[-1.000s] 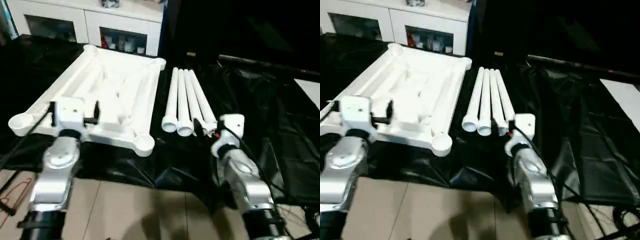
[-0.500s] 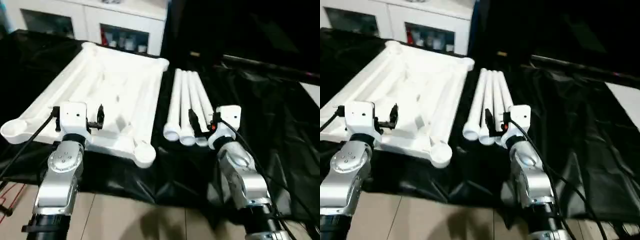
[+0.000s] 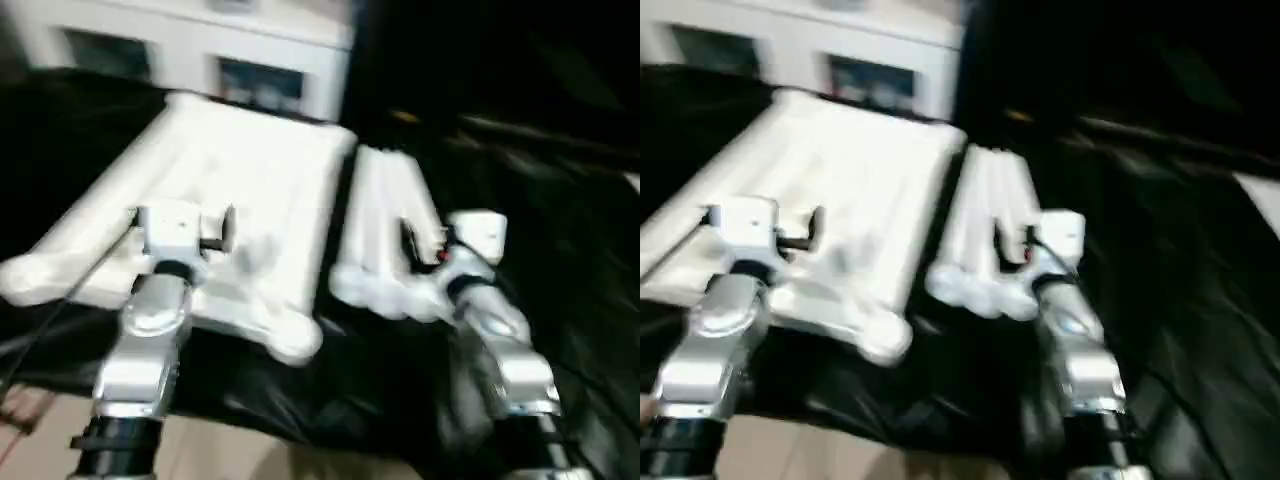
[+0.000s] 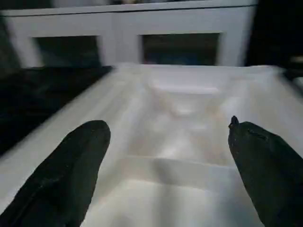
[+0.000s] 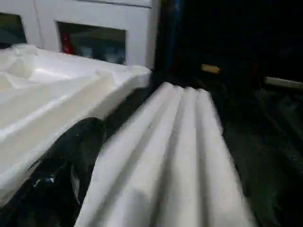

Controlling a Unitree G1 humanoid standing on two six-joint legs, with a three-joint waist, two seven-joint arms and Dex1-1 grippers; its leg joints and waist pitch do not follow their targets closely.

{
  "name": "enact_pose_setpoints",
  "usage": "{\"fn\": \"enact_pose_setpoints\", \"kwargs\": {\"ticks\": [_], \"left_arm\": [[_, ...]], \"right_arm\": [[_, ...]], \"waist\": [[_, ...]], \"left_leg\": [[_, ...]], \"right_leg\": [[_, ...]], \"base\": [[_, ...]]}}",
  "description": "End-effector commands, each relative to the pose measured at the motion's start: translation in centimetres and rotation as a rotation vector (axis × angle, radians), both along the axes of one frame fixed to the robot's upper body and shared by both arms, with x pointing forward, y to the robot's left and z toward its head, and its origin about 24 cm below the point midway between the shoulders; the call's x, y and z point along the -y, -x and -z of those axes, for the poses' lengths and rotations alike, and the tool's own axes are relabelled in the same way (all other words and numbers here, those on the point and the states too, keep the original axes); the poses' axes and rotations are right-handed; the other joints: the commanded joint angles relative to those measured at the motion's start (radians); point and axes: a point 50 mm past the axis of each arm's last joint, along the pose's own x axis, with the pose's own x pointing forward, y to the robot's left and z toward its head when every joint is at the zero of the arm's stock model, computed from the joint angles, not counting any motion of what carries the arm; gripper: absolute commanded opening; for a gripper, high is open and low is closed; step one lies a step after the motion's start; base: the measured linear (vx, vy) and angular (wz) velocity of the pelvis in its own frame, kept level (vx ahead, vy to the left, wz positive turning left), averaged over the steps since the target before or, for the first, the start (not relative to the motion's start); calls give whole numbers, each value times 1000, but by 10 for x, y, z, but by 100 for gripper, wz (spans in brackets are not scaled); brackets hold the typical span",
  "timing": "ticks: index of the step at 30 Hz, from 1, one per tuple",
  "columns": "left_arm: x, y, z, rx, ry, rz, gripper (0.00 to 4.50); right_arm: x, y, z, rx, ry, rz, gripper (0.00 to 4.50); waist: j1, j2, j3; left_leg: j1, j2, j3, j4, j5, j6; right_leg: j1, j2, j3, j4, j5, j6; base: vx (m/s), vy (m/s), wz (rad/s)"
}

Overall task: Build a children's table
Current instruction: Move to table

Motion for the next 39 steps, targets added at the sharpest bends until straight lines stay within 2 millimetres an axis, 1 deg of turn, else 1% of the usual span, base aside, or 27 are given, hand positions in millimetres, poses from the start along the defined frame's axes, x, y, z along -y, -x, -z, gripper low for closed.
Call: {"fn": "enact_pose_setpoints", "kwargs": {"ticks": [1,3,4,5,6,7,9,11,12,13,15,17,19,22,23,24,25,27,30,32,33,34,35,36,37,38,39], "left_arm": [[15,-5,-1,5,15,48,450],[15,-5,-1,6,16,49,450],[15,-5,-1,7,15,48,450],[14,-6,-1,7,14,47,450],[14,-6,-1,7,13,46,450],[14,-6,-2,15,14,45,450],[13,-6,-3,25,5,49,450],[13,-7,0,-2,2,56,450],[13,-7,0,-3,-1,58,450],[13,-7,0,-1,-5,61,450],[14,-8,-1,8,-14,70,450],[13,-9,-2,9,-15,70,450],[13,-11,-3,10,-19,72,450],[12,-12,-3,12,-23,75,450],[12,-13,-4,14,-26,77,450],[12,-13,-4,15,-28,78,450],[12,-14,-5,16,-28,79,450],[11,-15,-6,19,-29,78,450],[10,-16,-6,21,-30,77,450],[9,-17,-6,20,-35,84,450],[10,-18,-7,23,-38,91,450],[10,-18,-7,23,-38,91,450],[10,-18,-8,24,-42,94,450],[11,-19,-10,34,-52,101,450],[13,-19,-13,58,-75,116,450],[13,-19,-13,58,-75,116,450],[14,-19,-13,58,-92,112,450]], "right_arm": [[15,1,-1,-2,24,42,446],[15,0,-1,-8,22,47,446],[15,0,-1,-9,21,49,446],[15,0,-1,-9,21,49,446],[15,0,-1,-9,20,50,446],[15,0,0,-10,20,51,446],[14,0,0,-15,20,56,446],[14,-1,1,-21,24,63,446],[14,-1,1,-22,23,65,446],[14,-1,1,-24,21,67,446],[15,-1,2,-28,15,75,446],[15,-1,2,-30,14,80,446],[16,-2,2,-32,13,84,446],[15,-3,2,-32,12,87,446],[14,-3,4,-39,28,82,446],[13,-3,5,-43,35,78,446],[12,-3,5,-47,40,75,446],[10,-3,6,-49,48,70,446],[8,-4,5,-47,45,70,446],[8,-4,6,-50,41,83,446],[8,-4,5,-48,32,93,446],[8,-4,5,-48,31,93,446],[8,-5,5,-50,26,95,446],[8,-5,5,-53,19,93,446],[7,-6,5,-55,5,87,446],[7,-6,5,-55,5,87,446],[8,-6,4,-55,18,89,446]], "waist": [[-44,52,-79],[-35,29,-65],[-41,0,-55],[-43,-30,-55],[-2,-65,-26],[15,-50,-49],[18,-36,-52],[1,0,-41],[-25,31,-49],[-39,29,-68],[-33,31,-55],[-19,14,-51],[32,5,-39],[69,2,-22],[66,-11,-26],[49,28,-45],[7,63,-47],[-51,78,-47],[-52,68,-47],[-46,24,-62],[11,19,-62],[-13,33,-66],[-19,34,-52],[-6,28,-36],[-14,32,-31],[-14,53,-29],[-45,108,-36]], "left_leg": [[182,172,-145,-82,702,450],[108,108,-54,-128,531,410],[94,58,-5,-133,372,385],[75,25,18,-127,247,345],[11,-50,58,-57,-41,218],[-1,-41,23,40,-45,123],[-56,-14,-10,33,109,14],[-59,29,-10,-61,280,-31],[-33,47,0,-92,503,-53],[29,57,-4,-64,654,-56],[14,37,15,-66,656,-63],[-20,18,40,-76,312,14],[-14,32,45,2,-33,34],[-36,-7,8,55,-104,-24],[-75,-2,-24,33,-56,41],[-41,-11,-19,-24,41,124],[27,-3,-11,-104,86,265],[33,21,-33,-166,103,469],[34,32,-28,-149,296,545],[24,3,6,-134,208,362],[-106,-6,-25,116,-96,128],[-160,-11,-101,209,-133,-61],[-164,-12,-102,204,-124,-120],[-116,-30,-66,141,-84,-154],[-42,-37,-37,19,-52,-109],[-12,-23,-24,-52,-10,-109],[52,75,-19,-143,-140,-147]], "right_leg": [[-174,-57,-2,50,-19,74],[-174,-49,-3,38,142,66],[-170,-59,13,-49,265,-9],[-126,-75,44,-116,273,-25],[-40,-127,141,-243,-240,27],[11,-224,204,-265,-553,-84],[47,-206,201,-212,-200,-238],[4,-143,130,-163,246,-309],[-42,-54,75,-100,432,-244],[-80,-52,66,-97,520,-209],[-70,-63,78,-118,516,-191],[-33,-112,117,-147,365,-212],[-17,-215,260,-252,-37,-297],[-18,-148,389,-283,-354,-233],[6,-165,343,-258,-273,-245],[-32,-108,299,-254,-163,-228],[-112,-7,191,-189,-82,-176],[-172,18,17,2,-32,-90],[-196,-27,-46,30,38,24],[-151,-114,12,-78,122,6],[-43,-451,237,-237,-6,-61],[-21,-430,220,-215,-13,-109],[-12,-384,164,-213,-22,-145],[-30,-274,80,-225,-43,-214],[-60,-124,109,-220,-158,-250],[-72,-77,91,-211,-206,-230],[-169,23,62,-104,-108,-103]], "base": [[84,-47,-20],[36,-40,-10],[0,0,0],[72,-52,-5],[50,-73,4],[50,-73,4],[62,-34,7],[61,2,7],[53,14,5],[53,14,5],[0,0,0],[0,0,0],[-80,20,9],[-78,107,-37],[-81,174,-40],[-90,234,-3],[-90,234,-3],[-71,283,9],[-77,246,3],[-82,209,-11],[-63,213,-11],[-63,213,-11],[-55,241,-30],[-86,272,-33],[-86,272,-33],[-99,282,-25],[-98,251,-38]]}}
